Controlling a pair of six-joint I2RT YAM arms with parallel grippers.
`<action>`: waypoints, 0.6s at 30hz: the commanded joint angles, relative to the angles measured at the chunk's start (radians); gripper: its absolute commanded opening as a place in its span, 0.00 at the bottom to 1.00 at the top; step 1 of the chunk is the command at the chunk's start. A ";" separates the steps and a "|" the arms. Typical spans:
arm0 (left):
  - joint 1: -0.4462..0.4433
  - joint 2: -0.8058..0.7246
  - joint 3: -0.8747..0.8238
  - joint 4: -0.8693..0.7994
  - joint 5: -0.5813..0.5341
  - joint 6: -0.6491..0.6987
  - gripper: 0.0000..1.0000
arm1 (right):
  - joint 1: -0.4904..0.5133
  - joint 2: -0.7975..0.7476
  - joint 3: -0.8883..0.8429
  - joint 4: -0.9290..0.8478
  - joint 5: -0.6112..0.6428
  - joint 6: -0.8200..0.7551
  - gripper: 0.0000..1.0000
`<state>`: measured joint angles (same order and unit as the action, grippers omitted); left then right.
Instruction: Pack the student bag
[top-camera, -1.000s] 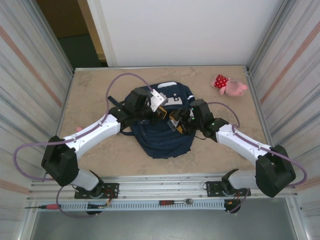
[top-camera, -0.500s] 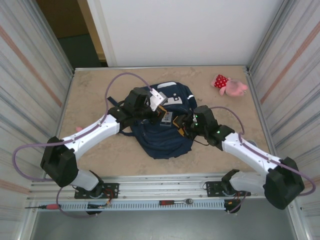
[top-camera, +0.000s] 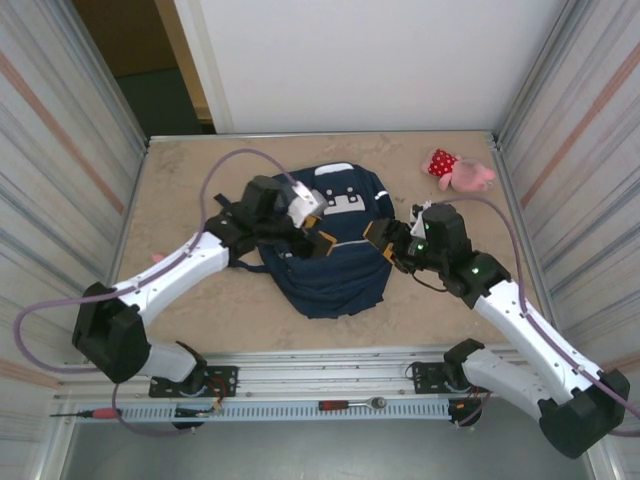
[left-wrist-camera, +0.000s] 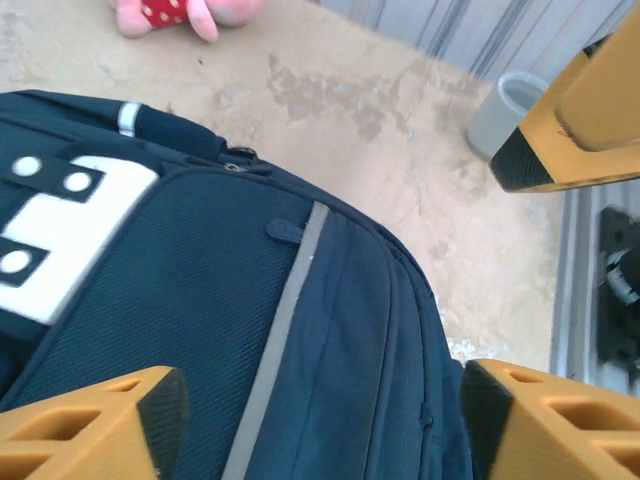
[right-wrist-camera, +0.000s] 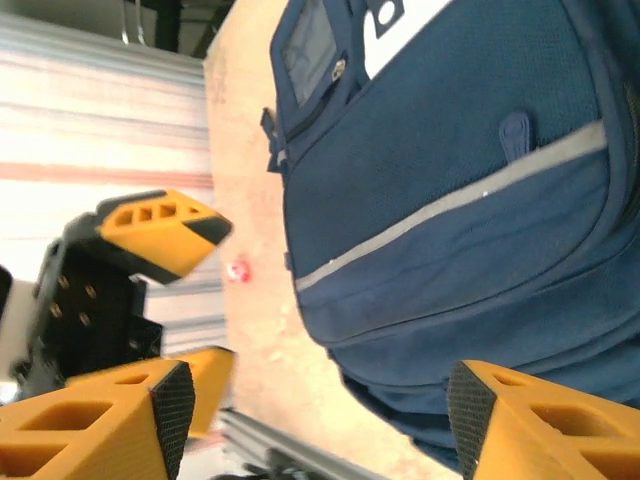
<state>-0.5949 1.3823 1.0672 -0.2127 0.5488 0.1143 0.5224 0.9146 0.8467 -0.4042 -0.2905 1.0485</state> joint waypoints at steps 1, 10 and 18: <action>0.152 -0.094 -0.081 0.031 0.171 -0.124 0.77 | 0.013 0.011 0.089 -0.124 0.039 -0.367 0.69; 0.453 -0.199 -0.206 -0.049 0.192 -0.242 0.79 | 0.330 0.211 0.164 -0.229 0.386 -1.317 0.70; 0.472 -0.225 -0.256 -0.096 0.161 -0.139 0.81 | 0.380 0.419 0.154 -0.041 0.433 -1.601 0.69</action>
<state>-0.1242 1.1870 0.8272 -0.2695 0.6956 -0.0822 0.8974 1.3056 1.0042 -0.5262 0.0910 -0.3538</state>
